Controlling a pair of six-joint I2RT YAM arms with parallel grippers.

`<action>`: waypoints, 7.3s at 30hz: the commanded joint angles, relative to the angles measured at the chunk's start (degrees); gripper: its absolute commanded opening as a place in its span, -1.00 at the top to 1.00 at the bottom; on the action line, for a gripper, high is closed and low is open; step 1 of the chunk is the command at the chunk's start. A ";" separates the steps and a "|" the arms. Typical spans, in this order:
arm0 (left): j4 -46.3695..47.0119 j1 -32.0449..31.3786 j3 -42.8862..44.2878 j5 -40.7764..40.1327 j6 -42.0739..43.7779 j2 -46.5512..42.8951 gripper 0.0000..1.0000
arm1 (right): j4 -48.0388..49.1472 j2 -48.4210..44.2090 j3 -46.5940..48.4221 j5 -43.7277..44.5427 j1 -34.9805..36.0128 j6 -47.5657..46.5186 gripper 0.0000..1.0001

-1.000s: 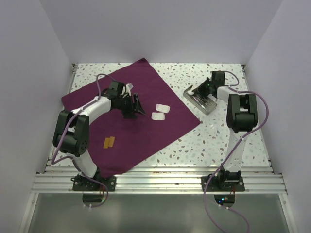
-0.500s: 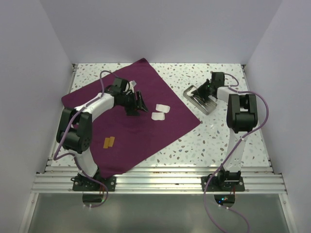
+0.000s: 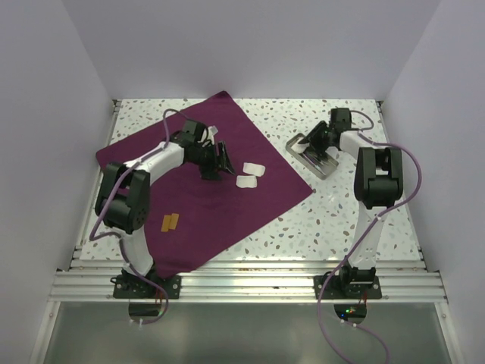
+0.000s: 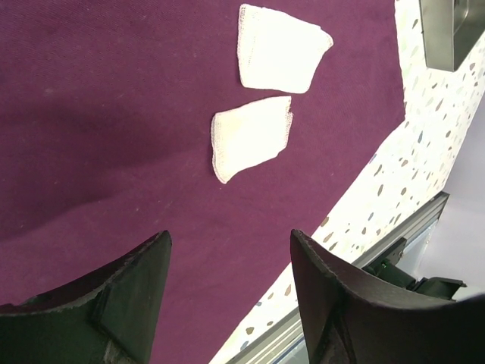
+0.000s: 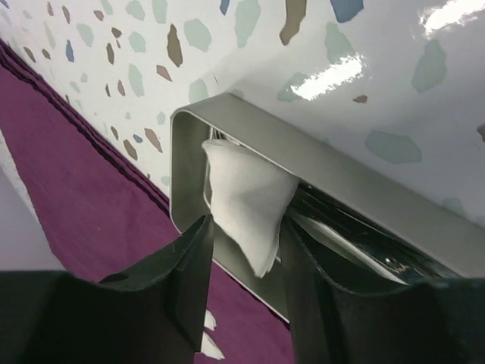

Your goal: Prepare the surgical pack

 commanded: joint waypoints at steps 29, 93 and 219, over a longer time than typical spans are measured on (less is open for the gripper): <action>6.92 -3.63 6.03 1.24 -5.60 13.51 0.12 | -17.40 -31.07 -15.46 -0.87 3.64 -19.72 0.06; 9.21 -3.10 25.02 12.57 -6.92 25.03 1.00 | -18.62 -30.01 -14.67 -1.93 3.73 -22.98 0.09; 7.18 -12.42 -26.57 12.75 -7.09 -48.97 1.00 | -0.26 -45.21 -25.04 -44.11 31.23 -28.69 -0.42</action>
